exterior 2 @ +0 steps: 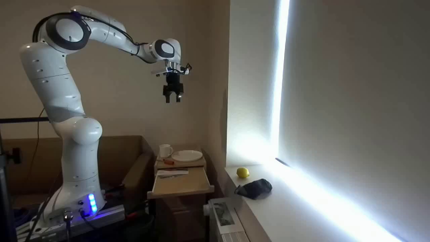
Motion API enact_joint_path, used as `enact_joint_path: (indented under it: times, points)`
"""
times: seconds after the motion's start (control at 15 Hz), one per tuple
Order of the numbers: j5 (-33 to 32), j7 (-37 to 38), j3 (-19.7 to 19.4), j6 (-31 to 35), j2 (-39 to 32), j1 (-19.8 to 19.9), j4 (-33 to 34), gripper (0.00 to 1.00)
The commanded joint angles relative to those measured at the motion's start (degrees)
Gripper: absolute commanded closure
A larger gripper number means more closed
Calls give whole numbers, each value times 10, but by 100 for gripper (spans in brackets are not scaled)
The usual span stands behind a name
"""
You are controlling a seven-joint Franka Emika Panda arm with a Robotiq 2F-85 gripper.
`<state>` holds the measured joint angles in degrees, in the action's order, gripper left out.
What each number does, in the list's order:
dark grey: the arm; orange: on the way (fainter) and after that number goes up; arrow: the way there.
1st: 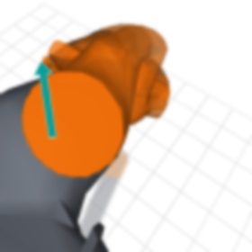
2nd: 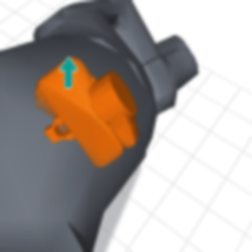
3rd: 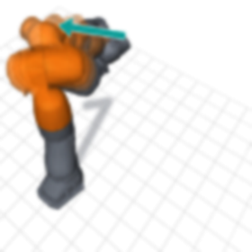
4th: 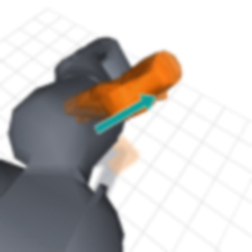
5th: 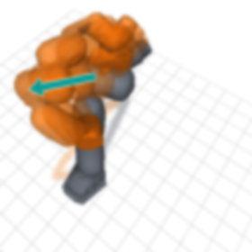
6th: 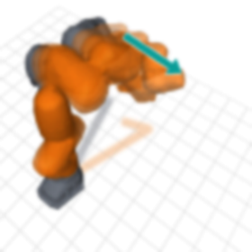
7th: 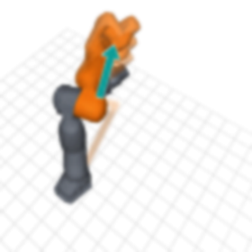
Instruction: Close the top compartment of the dresser
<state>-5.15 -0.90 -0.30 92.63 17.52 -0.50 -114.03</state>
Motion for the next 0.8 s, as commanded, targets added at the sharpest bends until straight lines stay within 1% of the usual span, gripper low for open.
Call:
enact_joint_path:
  times: [0.0,0.13,0.2,0.4,0.6,0.73]
  points:
    - [1,0,2,-1,-1,2,2,0]
    - [-14,14,-11,2,-3,18,-30,0]
    - [-26,27,-23,10,5,32,-63,0]
    - [-51,53,-48,-3,8,61,-120,0]
    - [-88,70,-70,-1,4,89,-169,0]
    - [-108,78,-83,16,7,104,-192,0]
